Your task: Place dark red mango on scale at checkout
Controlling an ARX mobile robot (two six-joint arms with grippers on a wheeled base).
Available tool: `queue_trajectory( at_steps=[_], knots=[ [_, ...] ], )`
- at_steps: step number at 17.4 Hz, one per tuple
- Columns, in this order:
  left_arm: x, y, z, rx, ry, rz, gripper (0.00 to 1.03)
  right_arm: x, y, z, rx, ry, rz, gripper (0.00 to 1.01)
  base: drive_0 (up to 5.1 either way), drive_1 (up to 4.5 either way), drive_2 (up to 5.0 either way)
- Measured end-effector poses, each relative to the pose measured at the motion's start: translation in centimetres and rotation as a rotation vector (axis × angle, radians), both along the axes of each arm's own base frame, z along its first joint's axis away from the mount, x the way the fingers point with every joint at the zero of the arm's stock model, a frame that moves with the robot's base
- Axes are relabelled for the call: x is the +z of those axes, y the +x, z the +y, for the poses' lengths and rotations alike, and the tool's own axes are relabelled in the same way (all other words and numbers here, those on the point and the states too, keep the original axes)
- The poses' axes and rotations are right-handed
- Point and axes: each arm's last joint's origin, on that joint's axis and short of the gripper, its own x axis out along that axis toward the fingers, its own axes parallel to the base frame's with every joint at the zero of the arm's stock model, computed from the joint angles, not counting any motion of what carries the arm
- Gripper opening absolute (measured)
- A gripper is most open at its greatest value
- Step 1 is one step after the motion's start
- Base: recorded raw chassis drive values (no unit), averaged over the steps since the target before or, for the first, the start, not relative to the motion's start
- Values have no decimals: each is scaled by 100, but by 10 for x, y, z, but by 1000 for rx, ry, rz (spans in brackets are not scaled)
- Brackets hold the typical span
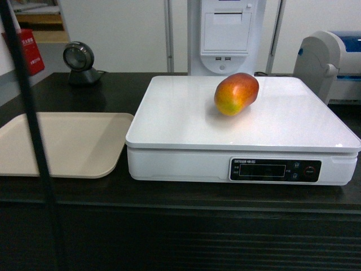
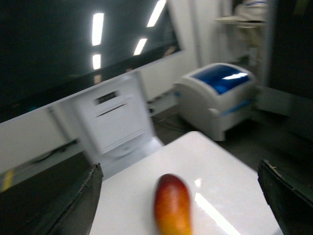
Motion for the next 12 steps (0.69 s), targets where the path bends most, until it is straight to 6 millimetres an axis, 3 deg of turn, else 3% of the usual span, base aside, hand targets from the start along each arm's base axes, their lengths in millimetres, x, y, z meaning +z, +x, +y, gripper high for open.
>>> queue_trajectory(
  at_steps=[1, 2, 3, 4, 5, 7, 9, 12],
  knots=[
    [-2, -12, 20, 201, -62, 3, 86, 0, 0, 0, 1, 0, 0, 98, 0, 0, 0],
    [-11, -32, 60, 394, -102, 27, 74, 0, 0, 0, 0, 0, 0, 98, 0, 0, 0],
    [-21, -54, 106, 500, -131, 34, 61, 0, 0, 0, 0, 0, 0, 98, 0, 0, 0],
    [-27, -72, 134, 549, -179, 4, 50, 0, 0, 0, 0, 0, 0, 98, 0, 0, 0],
    [-38, -88, 150, 545, -209, -17, 37, 0, 0, 0, 1, 0, 0, 98, 0, 0, 0],
    [-65, -102, 163, 506, -196, 11, 16, 0, 0, 0, 0, 0, 0, 98, 0, 0, 0],
    [-82, -108, 172, 519, -177, 41, 3, 0, 0, 0, 0, 0, 0, 98, 0, 0, 0],
    [-97, -124, 187, 521, -196, 14, 2, 0, 0, 0, 0, 0, -1, 98, 0, 0, 0]
  ],
)
